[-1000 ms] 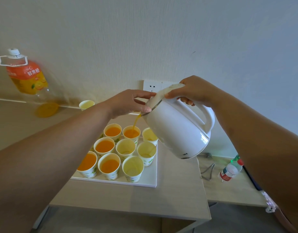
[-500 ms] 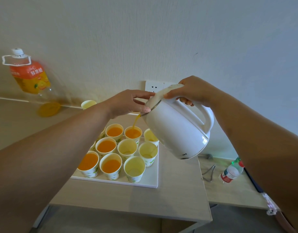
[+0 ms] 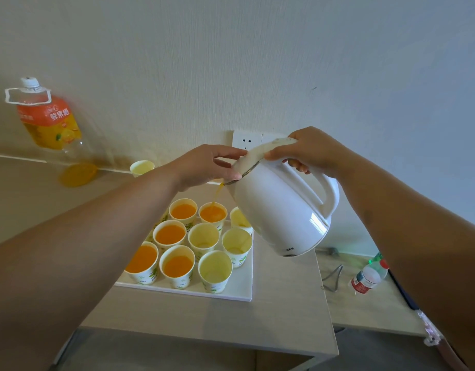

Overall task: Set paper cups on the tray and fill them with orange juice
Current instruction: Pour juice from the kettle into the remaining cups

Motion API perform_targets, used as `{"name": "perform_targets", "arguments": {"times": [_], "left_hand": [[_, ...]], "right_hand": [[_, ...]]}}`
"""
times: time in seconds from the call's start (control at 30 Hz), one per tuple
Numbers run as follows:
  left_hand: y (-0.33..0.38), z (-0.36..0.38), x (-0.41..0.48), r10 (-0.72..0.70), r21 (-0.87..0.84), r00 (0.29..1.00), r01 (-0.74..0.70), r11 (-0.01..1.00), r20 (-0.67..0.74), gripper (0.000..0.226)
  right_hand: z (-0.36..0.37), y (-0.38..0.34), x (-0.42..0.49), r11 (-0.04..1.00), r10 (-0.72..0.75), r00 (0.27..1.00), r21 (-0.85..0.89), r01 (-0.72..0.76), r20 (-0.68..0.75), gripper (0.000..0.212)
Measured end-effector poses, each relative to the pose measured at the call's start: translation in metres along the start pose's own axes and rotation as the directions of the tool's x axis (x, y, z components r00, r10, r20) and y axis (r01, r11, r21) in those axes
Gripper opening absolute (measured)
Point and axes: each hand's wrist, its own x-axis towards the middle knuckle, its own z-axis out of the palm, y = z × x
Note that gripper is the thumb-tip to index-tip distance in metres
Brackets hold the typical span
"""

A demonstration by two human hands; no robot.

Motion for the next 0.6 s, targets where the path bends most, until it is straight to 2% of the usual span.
{"name": "perform_targets", "arguments": {"times": [0.33,0.6], "left_hand": [[0.022,-0.002,-0.008,0.040,0.118,0.991,-0.024,0.993,-0.130,0.044],[0.027,0.002,-0.029,0.017,0.116,0.989,0.000,0.993,-0.147,0.045]], "right_hand": [[-0.003,0.009,-0.009,0.981,-0.012,0.998,0.195,0.023,-0.058,0.031],[-0.004,0.003,-0.022,0.977,-0.053,0.999,0.206,0.054,-0.011,0.029]]}}
